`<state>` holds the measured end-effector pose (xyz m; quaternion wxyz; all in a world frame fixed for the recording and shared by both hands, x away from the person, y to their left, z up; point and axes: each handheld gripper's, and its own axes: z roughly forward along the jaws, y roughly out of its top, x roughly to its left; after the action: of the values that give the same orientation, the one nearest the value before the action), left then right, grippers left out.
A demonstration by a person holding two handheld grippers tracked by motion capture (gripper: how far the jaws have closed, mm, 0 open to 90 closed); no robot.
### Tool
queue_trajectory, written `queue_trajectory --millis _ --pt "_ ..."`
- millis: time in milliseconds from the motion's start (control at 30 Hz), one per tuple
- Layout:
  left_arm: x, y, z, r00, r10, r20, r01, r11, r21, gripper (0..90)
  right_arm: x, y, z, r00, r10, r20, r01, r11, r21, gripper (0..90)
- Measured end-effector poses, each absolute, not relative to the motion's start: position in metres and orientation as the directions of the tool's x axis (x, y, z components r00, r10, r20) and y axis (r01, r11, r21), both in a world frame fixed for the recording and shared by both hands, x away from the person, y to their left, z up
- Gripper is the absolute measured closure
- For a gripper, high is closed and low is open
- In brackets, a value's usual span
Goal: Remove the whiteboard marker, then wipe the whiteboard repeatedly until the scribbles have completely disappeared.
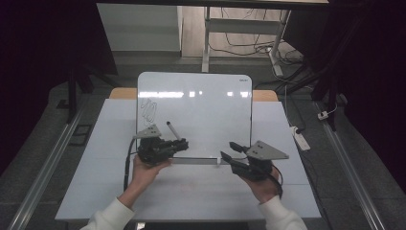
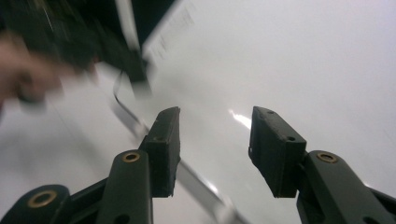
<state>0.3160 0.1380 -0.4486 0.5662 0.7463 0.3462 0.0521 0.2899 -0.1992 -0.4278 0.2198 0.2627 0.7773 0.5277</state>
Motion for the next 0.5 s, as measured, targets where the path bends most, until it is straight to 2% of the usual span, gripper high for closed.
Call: queue_trajectory --millis 200,500 --pt "0.322 0.178 -0.435 0.699 0.656 -0.285 0.398 -0.025 0.917 77.7 0.288 -0.249 -0.453 -0.721 0.691 -0.056 0.251 0.335 0.908 52.4" --pt "0.356 0.233 -0.418 0.601 0.749 -0.279 0.343 0.074 0.936 77.7 0.290 -0.279 -0.471 -0.696 0.716 -0.052 0.286 0.343 0.895 51.0"
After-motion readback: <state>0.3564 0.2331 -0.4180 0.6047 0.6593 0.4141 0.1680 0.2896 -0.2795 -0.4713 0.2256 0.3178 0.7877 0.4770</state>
